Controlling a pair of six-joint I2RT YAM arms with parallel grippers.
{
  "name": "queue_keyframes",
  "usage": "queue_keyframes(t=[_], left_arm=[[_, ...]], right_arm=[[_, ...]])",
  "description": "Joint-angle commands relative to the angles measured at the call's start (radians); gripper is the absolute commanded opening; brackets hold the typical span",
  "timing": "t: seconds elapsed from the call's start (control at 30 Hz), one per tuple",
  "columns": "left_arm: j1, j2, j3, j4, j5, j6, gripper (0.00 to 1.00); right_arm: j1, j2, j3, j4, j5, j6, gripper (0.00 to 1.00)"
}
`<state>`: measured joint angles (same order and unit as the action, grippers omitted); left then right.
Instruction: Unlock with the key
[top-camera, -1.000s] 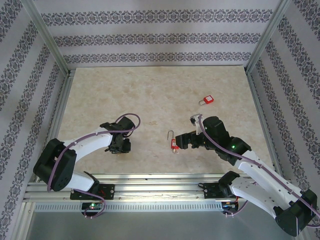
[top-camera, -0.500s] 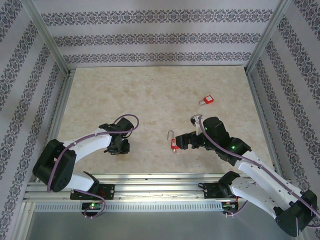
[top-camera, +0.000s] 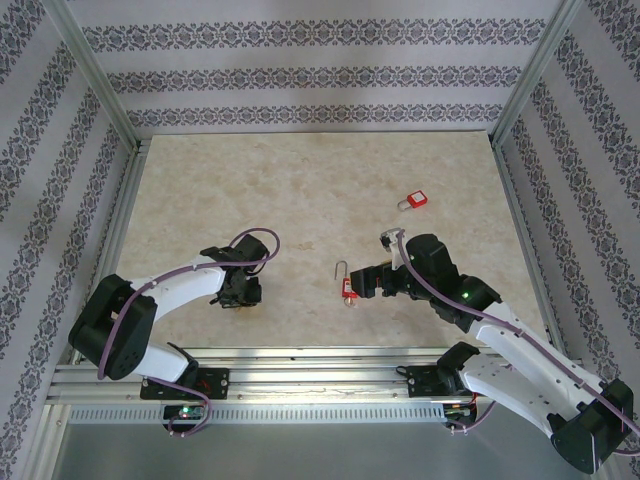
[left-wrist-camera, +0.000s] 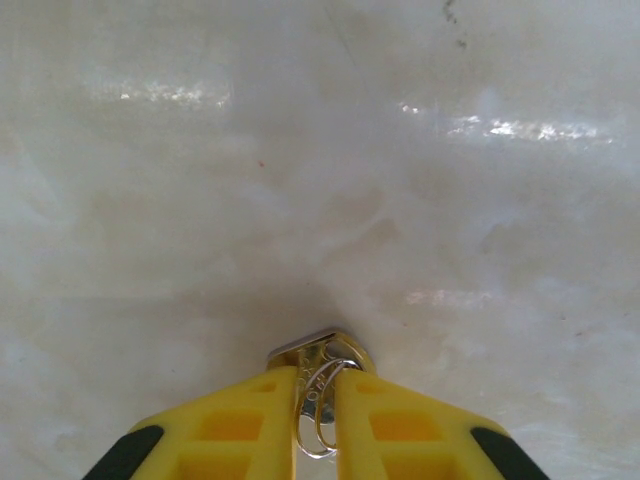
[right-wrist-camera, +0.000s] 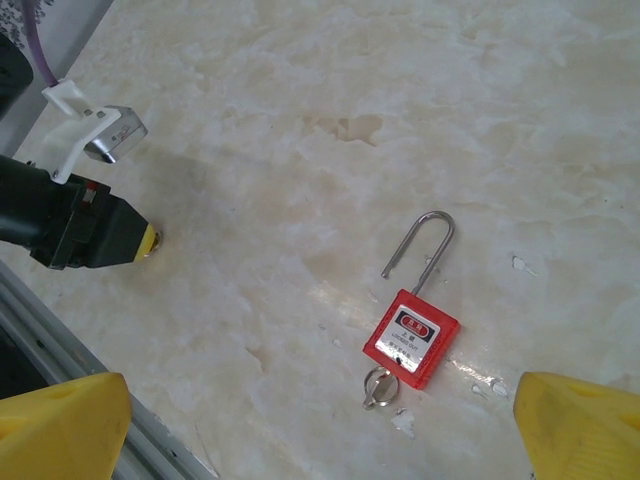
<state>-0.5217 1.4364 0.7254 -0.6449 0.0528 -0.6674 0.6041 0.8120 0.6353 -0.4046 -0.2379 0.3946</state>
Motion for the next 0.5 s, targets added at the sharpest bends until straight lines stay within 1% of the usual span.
queue_keyframes(t=[0.0, 0.07, 0.23, 0.47], left_arm=[[0.011, 0.008, 0.013, -0.009, 0.013, 0.018, 0.14], [0.011, -0.006, 0.026, -0.012, 0.026, 0.028, 0.12], [0.011, -0.044, 0.067, -0.046, 0.030, 0.047, 0.00], [0.011, -0.166, 0.111, -0.063, 0.066, 0.061, 0.00]], right_arm=[[-0.007, 0.003, -0.013, 0.042, -0.029, 0.014, 0.98], [-0.008, 0.014, -0.013, 0.057, -0.037, 0.016, 0.98], [-0.005, 0.040, -0.014, 0.092, -0.048, 0.030, 0.98], [-0.003, 0.083, -0.009, 0.135, -0.064, 0.056, 0.98]])
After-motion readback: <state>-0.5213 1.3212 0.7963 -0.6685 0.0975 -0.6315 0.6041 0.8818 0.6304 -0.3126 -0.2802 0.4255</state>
